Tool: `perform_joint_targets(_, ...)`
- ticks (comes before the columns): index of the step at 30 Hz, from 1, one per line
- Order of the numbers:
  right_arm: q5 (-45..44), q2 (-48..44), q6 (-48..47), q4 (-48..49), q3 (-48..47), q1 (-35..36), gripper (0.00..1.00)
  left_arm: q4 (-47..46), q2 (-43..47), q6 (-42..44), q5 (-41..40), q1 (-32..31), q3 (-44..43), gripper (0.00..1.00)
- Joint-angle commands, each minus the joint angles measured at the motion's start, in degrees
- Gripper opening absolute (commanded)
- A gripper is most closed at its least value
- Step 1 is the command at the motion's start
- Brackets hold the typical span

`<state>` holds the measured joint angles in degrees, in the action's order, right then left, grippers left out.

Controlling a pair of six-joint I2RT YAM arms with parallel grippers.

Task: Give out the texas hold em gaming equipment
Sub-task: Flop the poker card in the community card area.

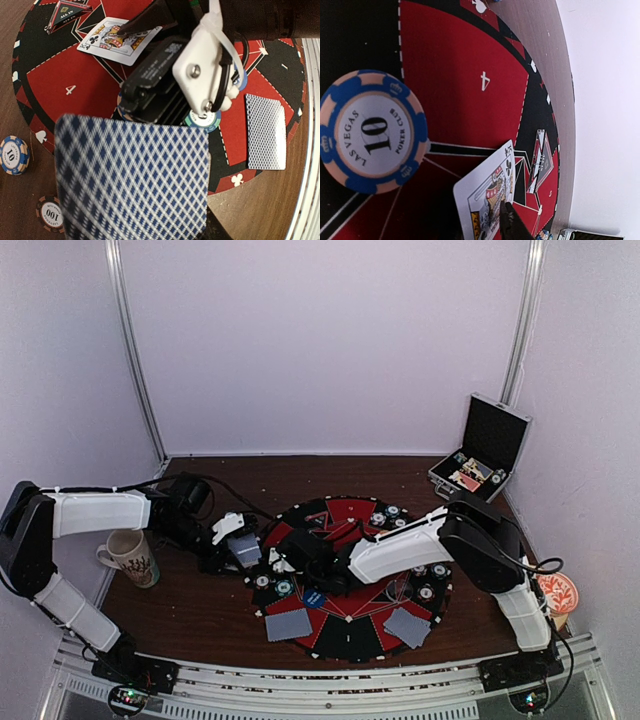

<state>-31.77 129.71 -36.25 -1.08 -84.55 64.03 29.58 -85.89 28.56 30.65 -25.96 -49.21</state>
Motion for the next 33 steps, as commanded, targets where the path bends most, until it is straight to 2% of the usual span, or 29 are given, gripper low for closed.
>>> perform_joint_targets(1,0.28,-2.95,0.20,-0.53,1.56,0.08,0.26,-1.98,-0.14,-0.42,0.87,0.44,-1.39,0.35)
perform_joint_targets(21,1.88,-6.65,3.65,-7.22,1.58,0.37,0.52,-1.98,-0.15,-0.47,0.85,0.42,-1.36,0.35)
perform_joint_targets(33,3.19,-7.94,5.40,-8.56,1.58,0.93,0.56,-1.99,-0.13,-0.48,0.82,0.38,-1.42,0.35)
